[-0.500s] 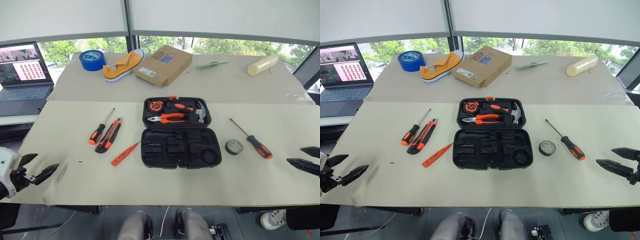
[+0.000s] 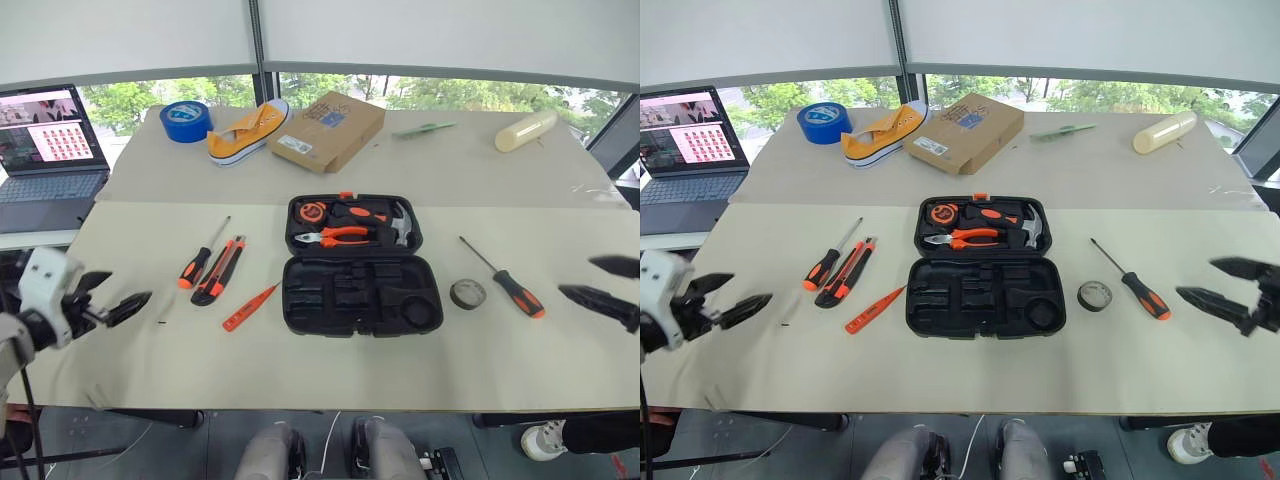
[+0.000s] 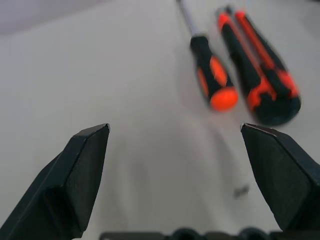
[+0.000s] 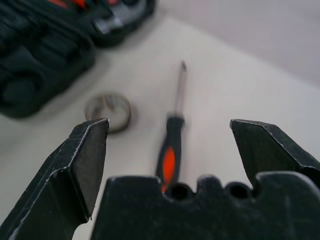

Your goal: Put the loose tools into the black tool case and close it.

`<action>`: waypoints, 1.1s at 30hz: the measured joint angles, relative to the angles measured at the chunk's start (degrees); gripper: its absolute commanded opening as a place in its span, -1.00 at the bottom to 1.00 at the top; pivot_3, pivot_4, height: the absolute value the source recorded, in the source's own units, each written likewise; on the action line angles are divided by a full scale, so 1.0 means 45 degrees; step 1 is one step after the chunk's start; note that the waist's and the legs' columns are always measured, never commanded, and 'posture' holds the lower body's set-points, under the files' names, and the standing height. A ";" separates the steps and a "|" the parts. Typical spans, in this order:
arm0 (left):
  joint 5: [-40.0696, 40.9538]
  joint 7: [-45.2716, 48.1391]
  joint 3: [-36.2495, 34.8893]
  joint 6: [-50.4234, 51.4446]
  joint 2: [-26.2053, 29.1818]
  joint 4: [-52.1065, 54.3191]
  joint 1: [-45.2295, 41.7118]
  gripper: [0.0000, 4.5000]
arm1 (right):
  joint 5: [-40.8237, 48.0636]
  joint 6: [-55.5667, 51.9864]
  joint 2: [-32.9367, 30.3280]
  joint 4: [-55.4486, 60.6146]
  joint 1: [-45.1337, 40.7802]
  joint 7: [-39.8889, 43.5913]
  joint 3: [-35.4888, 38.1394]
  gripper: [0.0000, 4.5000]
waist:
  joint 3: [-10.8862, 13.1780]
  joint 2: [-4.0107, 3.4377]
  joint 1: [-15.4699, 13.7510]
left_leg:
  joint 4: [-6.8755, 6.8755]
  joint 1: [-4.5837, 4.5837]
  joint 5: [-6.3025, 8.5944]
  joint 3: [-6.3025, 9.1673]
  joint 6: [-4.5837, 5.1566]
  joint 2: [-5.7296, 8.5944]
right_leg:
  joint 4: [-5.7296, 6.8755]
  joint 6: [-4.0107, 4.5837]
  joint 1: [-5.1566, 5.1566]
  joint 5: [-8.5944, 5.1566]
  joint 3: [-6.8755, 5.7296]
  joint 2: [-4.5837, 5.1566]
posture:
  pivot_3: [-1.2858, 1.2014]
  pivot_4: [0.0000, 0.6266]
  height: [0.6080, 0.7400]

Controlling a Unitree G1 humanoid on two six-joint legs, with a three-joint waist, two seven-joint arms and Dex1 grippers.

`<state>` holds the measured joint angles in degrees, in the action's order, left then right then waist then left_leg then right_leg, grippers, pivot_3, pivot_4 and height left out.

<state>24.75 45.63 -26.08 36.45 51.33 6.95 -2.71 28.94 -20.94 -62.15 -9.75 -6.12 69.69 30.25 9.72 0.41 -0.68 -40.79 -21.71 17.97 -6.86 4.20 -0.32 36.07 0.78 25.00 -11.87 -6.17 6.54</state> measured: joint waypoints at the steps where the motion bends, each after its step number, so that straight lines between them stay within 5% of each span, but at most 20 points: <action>1: 0.0029 -0.0397 0.0658 0.0961 -0.0005 -0.0022 -0.1097 1.00 | 0.0363 -0.0420 0.0078 0.0822 -0.0405 -0.0023 -0.0373 1.00 | 0.0003 0.0006 -0.0004 | -0.0004 -0.0002 -0.0047 0.0002 0.0060 -0.0003 | 0.0003 0.0000 0.0000 0.0000 -0.0001 -0.0010 | 0.03 -0.52 0.87; 7: -0.0123 -0.1495 0.3185 0.3384 -0.0434 -0.0539 -0.3978 1.00 | 0.1373 -0.1492 0.0859 0.4117 -0.1492 -0.0547 -0.2114 1.00 | 0.0002 0.0020 -0.0009 | -0.0002 -0.0012 -0.0062 0.0004 0.0053 0.0008 | 0.0000 -0.0003 0.0004 0.0000 -0.0003 -0.0048 | 0.03 -0.52 0.87; 15: -0.1759 -0.1984 0.5285 0.2717 -0.1008 -0.3450 -0.5772 1.00 | 0.2290 -0.2611 0.1555 0.6629 -0.2232 -0.1572 -0.3107 1.00 | 0.0011 0.0042 -0.0036 | -0.0026 -0.0038 -0.0065 0.0008 0.0056 0.0022 | -0.0011 -0.0006 0.0006 -0.0002 -0.0110 -0.0067 | 0.03 -0.52 0.87; 18: -0.1986 -0.1800 0.5544 0.2468 -0.1010 -0.3738 -0.5919 0.70 | 0.2361 -0.2674 0.1570 0.6809 -0.2144 -0.1810 -0.3095 1.00 | 0.0007 0.0051 -0.0059 | -0.0036 -0.0046 -0.0066 0.0017 0.0059 0.0028 | -0.0010 -0.0007 0.0001 -0.0002 -0.0131 -0.0039 | 0.03 -0.52 0.87; 25: -0.2249 -0.1467 0.5930 0.1917 -0.1024 -0.3805 -0.5904 -0.54 | 0.2368 -0.2720 0.1666 0.7084 -0.1780 -0.2061 -0.3079 1.00 | 0.0006 0.0051 -0.0015 | -0.0036 -0.0016 -0.0076 0.0020 0.0048 0.0020 | 0.0019 -0.0007 -0.0006 -0.0002 -0.0132 -0.0027 | 0.03 -0.52 0.87; 33: -0.3237 -0.1419 0.5739 -0.2923 -0.1321 -0.4860 -0.6844 -0.62 | 0.2322 -0.2733 0.1607 0.7175 -0.1328 -0.2295 -0.3021 1.00 | 0.0015 0.0080 -0.0142 | -0.0086 -0.0096 -0.0087 0.0061 0.0056 0.0013 | 0.0011 0.0009 0.0016 0.0009 -0.0143 -0.0009 | 0.03 -0.52 0.87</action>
<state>10.19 39.24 -0.26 23.30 45.39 -14.92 -33.51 39.39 -33.24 -54.92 22.54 -12.09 59.36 16.66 9.79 0.77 -1.32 -41.18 -22.14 17.58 -6.59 4.45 -0.26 36.12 0.82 25.07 -11.83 -6.82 6.50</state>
